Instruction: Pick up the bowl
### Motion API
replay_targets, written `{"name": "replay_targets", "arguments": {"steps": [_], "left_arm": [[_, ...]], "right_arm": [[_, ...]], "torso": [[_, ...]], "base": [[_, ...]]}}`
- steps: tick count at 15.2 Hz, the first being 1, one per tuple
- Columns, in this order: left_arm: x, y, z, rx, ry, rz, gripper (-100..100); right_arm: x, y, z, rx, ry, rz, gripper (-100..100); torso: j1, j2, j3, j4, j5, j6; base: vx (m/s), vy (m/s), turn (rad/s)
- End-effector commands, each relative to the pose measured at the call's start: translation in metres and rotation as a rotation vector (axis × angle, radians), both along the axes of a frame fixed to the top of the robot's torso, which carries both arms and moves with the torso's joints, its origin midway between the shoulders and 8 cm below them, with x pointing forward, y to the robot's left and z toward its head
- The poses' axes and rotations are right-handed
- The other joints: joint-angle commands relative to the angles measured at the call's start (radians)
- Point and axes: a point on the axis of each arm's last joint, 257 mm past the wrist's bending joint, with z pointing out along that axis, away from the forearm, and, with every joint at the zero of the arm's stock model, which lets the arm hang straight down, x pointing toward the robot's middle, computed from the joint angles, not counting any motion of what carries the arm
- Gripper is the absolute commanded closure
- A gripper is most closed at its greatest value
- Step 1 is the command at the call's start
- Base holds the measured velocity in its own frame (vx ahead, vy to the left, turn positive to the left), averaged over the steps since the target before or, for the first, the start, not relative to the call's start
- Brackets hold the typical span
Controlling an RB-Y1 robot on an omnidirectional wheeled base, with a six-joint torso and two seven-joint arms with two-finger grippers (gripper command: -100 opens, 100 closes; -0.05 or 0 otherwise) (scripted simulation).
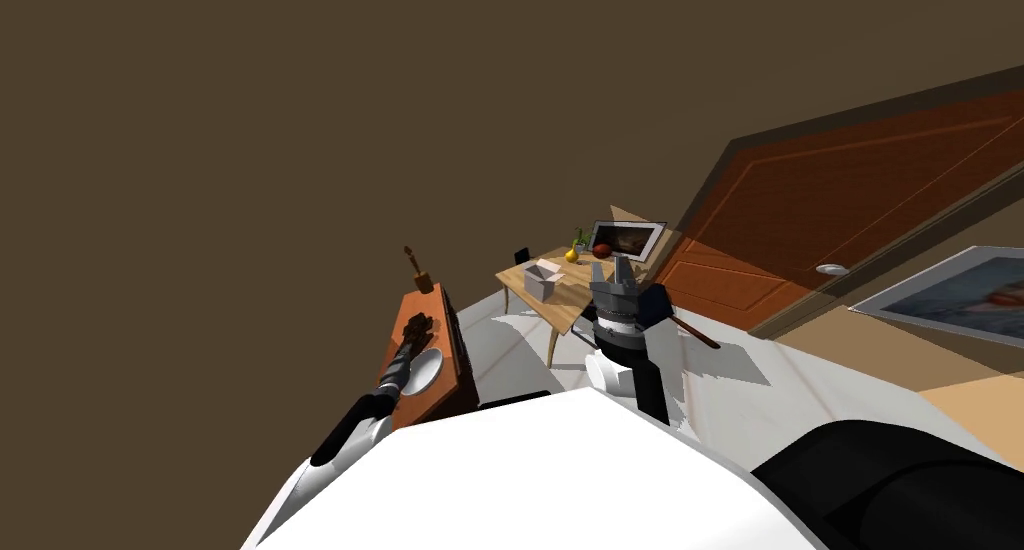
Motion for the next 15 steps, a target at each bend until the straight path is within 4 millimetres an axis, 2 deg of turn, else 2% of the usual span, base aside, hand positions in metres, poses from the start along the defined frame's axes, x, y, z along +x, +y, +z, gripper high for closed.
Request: {"name": "replay_targets", "arguments": {"steps": [1, 2, 3, 4, 5, 6, 7, 8, 10, 11, 12, 13, 14, 15], "left_arm": [[-0.007, 0.005, -0.010, -0.013, 0.037, 0.013, -100], [-0.020, 0.014, -0.027, -0.033, 0.089, 0.041, -100], [-0.021, 0.014, -0.029, -0.035, 0.095, 0.042, -100], [-0.033, 0.023, -0.044, -0.056, 0.142, 0.070, -100], [-0.035, 0.022, -0.047, -0.059, 0.153, 0.071, -100], [-0.048, 0.030, -0.061, -0.080, 0.197, 0.098, -100], [-0.050, 0.029, -0.063, -0.084, 0.208, 0.100, -100], [-0.062, 0.036, -0.076, -0.104, 0.244, 0.126, -100], [-0.065, 0.035, -0.079, -0.110, 0.262, 0.128, -100], [-0.080, 0.041, -0.093, -0.134, 0.307, 0.155, -100], [-0.081, 0.040, -0.094, -0.137, 0.314, 0.156, -100], [-0.094, 0.045, -0.105, -0.158, 0.348, 0.181, -100], [-0.097, 0.044, -0.108, -0.164, 0.363, 0.183, -100], [-0.111, 0.047, -0.120, -0.189, 0.405, 0.208, -100]], "right_arm": [[0.000, 0.000, 0.000, 0.000, 0.000, 0.000, 0], [0.000, 0.000, 0.000, 0.000, 0.000, 0.000, 0], [0.000, 0.000, 0.000, 0.000, 0.000, 0.000, 0], [0.000, 0.000, 0.000, 0.000, 0.000, 0.000, 0], [0.000, 0.000, 0.000, 0.000, 0.000, 0.000, 0], [0.000, 0.000, 0.000, 0.000, 0.000, 0.000, 0], [0.000, 0.000, 0.000, 0.000, 0.000, 0.000, 0], [0.000, 0.000, 0.000, 0.000, 0.000, 0.000, 0], [0.000, 0.000, 0.000, 0.000, 0.000, 0.000, 0], [0.000, 0.000, 0.000, 0.000, 0.000, 0.000, 0], [0.000, 0.000, 0.000, 0.000, 0.000, 0.000, 0], [0.000, 0.000, 0.000, 0.000, 0.000, 0.000, 0], [0.000, 0.000, 0.000, 0.000, 0.000, 0.000, 0], [0.000, 0.000, 0.000, 0.000, 0.000, 0.000, 0]], "torso": [[0.000, 0.000, 0.000, 0.000, 0.000, 0.000], [0.000, 0.000, 0.000, 0.000, 0.000, 0.000], [0.001, 0.000, 0.000, 0.000, 0.000, 0.000], [0.001, 0.000, 0.000, 0.000, 0.000, 0.000], [0.001, 0.000, 0.000, 0.000, 0.000, 0.000], [0.001, 0.000, 0.000, 0.000, 0.000, 0.000], [0.001, 0.000, 0.000, 0.000, 0.000, 0.000], [0.001, 0.000, 0.000, 0.000, 0.000, 0.000], [0.001, -0.001, 0.000, 0.000, 0.000, 0.000], [0.001, 0.000, 0.000, 0.000, 0.000, 0.000], [0.001, 0.000, 0.000, 0.000, 0.000, 0.000], [0.002, 0.000, 0.000, 0.000, 0.000, 0.000], [0.001, 0.000, 0.000, 0.000, 0.000, 0.000], [0.001, 0.000, 0.000, 0.000, 0.000, 0.000]], "base": [[0.022, -0.020, -0.034], [0.028, -0.025, -0.110], [0.029, -0.024, -0.116], [0.034, -0.025, -0.131], [0.035, -0.022, -0.119], [0.041, -0.022, -0.156], [0.040, -0.018, -0.111], [0.041, -0.021, -0.128], [0.035, -0.015, -0.062], [0.030, -0.011, -0.094], [0.030, -0.008, -0.101], [0.040, -0.014, -0.140], [0.039, -0.008, -0.101], [0.044, 0.001, -0.105]]}}
